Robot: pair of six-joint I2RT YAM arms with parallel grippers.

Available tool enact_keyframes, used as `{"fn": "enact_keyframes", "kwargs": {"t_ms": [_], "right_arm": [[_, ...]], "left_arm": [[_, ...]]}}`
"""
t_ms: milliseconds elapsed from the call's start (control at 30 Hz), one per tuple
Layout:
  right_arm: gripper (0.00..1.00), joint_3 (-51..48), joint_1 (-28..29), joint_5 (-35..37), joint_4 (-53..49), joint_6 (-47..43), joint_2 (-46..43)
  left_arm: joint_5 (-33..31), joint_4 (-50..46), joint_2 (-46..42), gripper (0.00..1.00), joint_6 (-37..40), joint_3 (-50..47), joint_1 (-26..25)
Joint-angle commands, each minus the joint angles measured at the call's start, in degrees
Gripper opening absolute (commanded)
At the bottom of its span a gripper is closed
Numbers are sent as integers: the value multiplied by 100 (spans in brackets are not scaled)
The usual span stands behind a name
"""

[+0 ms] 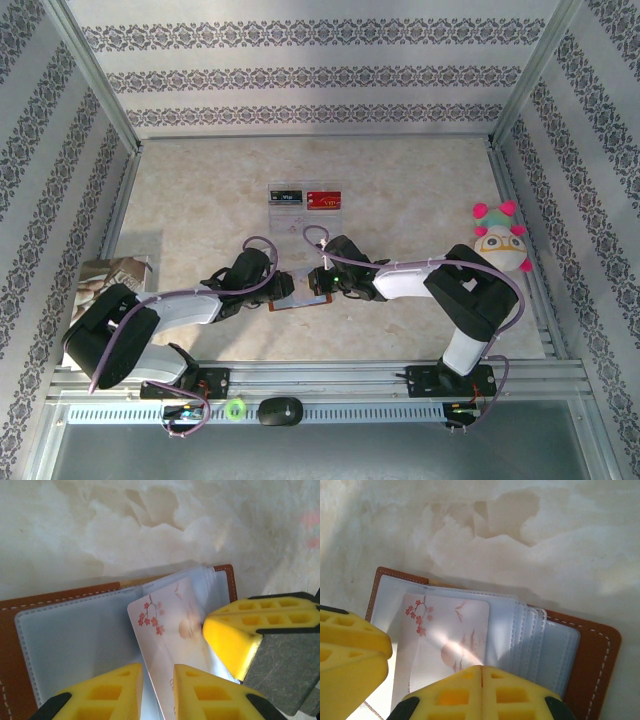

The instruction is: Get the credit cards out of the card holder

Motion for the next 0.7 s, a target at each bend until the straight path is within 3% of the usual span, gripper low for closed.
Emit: {"fn": "enact_keyframes", "kwargs": {"t_ms": [0, 267, 400, 533, 667], "right_arm": [[0, -205, 93, 103, -439, 99, 133], [0, -145, 119, 25, -417, 113, 202], [0, -126, 120, 46, -480, 99, 183], [0, -135, 120, 108, -559, 110, 163], [0, -100, 120, 245, -762, 119, 189]], "left_arm": [[-171, -44, -66, 24, -80, -32, 53], [97, 561, 471, 23, -193, 52, 33], [160, 737, 571, 15, -237, 48, 28], [105, 783, 429, 0, -288, -56, 33], [1, 619, 132, 0, -295, -193, 44]]}}
